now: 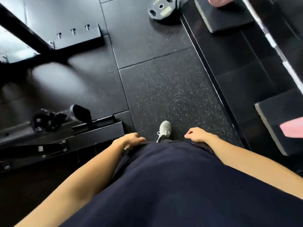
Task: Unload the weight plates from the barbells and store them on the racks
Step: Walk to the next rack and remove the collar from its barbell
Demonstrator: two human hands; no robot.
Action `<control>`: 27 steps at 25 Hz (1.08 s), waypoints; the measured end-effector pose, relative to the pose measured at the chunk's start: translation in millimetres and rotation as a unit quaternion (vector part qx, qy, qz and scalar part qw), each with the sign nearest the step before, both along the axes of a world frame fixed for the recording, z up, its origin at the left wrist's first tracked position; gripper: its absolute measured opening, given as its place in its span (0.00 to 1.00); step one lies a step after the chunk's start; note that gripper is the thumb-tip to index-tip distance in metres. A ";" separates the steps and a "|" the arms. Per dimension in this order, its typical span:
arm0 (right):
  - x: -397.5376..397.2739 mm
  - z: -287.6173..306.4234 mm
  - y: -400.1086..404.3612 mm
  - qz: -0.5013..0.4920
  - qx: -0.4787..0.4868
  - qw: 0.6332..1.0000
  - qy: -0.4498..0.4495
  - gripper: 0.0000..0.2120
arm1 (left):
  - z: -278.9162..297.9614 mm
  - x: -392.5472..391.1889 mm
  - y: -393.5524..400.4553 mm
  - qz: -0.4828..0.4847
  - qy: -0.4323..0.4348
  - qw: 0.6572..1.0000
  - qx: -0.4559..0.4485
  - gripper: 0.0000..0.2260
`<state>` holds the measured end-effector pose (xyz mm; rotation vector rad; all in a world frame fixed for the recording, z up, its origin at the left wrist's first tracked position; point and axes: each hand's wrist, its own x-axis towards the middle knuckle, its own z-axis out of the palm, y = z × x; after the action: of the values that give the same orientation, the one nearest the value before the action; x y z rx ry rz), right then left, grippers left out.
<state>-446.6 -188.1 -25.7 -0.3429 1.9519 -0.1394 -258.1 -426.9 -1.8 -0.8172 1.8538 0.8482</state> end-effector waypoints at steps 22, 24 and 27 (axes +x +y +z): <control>-462.0 10.8 -465.7 0.012 -0.061 0.997 0.046 0.09 | 5.2 -424.1 -441.3 0.121 0.056 0.990 -0.039 0.20; -496.6 6.8 -501.6 -0.006 -0.059 0.998 0.037 0.06 | 3.1 -457.6 -476.2 0.122 0.063 0.990 -0.033 0.21; -550.1 -6.0 -553.8 -0.008 -0.053 0.998 0.024 0.04 | -9.0 -507.3 -520.3 0.097 0.038 0.994 -0.023 0.21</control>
<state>-996.7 -741.9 -31.6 -0.4043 1.9998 -0.2480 -765.4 -947.2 -10.8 -1.0197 1.8866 0.9733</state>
